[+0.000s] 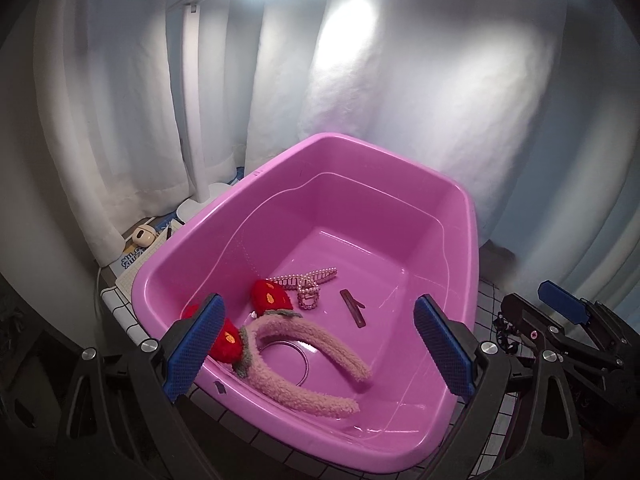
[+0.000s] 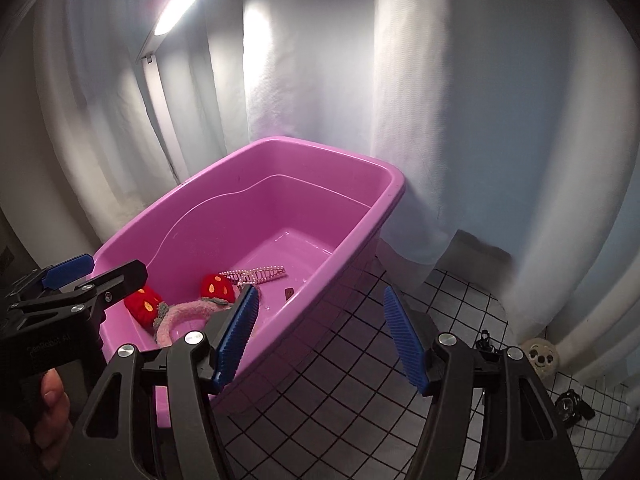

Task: Organize jewelry
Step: 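Withdraw both open tools from the tub back over the table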

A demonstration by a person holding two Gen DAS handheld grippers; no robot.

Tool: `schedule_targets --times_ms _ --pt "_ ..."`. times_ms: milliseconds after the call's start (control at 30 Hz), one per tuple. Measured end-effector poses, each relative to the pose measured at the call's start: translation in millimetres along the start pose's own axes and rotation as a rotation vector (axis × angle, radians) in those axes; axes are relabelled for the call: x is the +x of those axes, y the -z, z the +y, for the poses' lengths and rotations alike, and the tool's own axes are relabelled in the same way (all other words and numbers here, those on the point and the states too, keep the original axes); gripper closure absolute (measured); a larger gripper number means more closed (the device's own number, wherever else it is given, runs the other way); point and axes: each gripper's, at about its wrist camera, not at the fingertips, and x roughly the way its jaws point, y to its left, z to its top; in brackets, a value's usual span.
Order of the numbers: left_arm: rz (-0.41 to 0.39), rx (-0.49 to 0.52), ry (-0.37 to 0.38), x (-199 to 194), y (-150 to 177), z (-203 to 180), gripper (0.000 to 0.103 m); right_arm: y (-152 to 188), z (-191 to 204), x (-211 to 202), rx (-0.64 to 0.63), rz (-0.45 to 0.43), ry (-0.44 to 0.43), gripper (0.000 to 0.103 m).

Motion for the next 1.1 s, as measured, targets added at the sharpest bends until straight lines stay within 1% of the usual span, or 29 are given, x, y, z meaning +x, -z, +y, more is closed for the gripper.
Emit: schedule_targets --times_ms 100,233,500,533,567,600,800,1100 --pt "-0.004 0.03 0.034 -6 7 -22 0.01 18 -23 -16 0.033 -0.003 0.034 0.041" --pt "0.01 0.075 0.094 -10 21 -56 0.01 46 -57 -38 0.078 -0.001 0.097 0.041" --pt "0.072 0.189 0.208 -2 65 -137 0.01 110 -140 -76 0.207 0.034 0.243 0.04" --pt "0.083 0.201 0.216 1 71 -146 0.01 118 -151 -81 0.223 0.038 0.259 0.039" --pt "0.094 0.212 0.223 4 78 -156 0.01 127 -161 -85 0.239 0.04 0.274 0.035" --pt "0.103 0.221 0.231 8 84 -165 0.01 134 -172 -89 0.253 0.043 0.285 0.034" --pt "0.165 0.272 0.255 35 121 -217 0.01 172 -223 -94 0.312 0.086 0.327 0.034" --pt "0.237 0.319 0.219 85 163 -277 0.01 206 -288 -59 0.353 0.157 0.316 0.034"
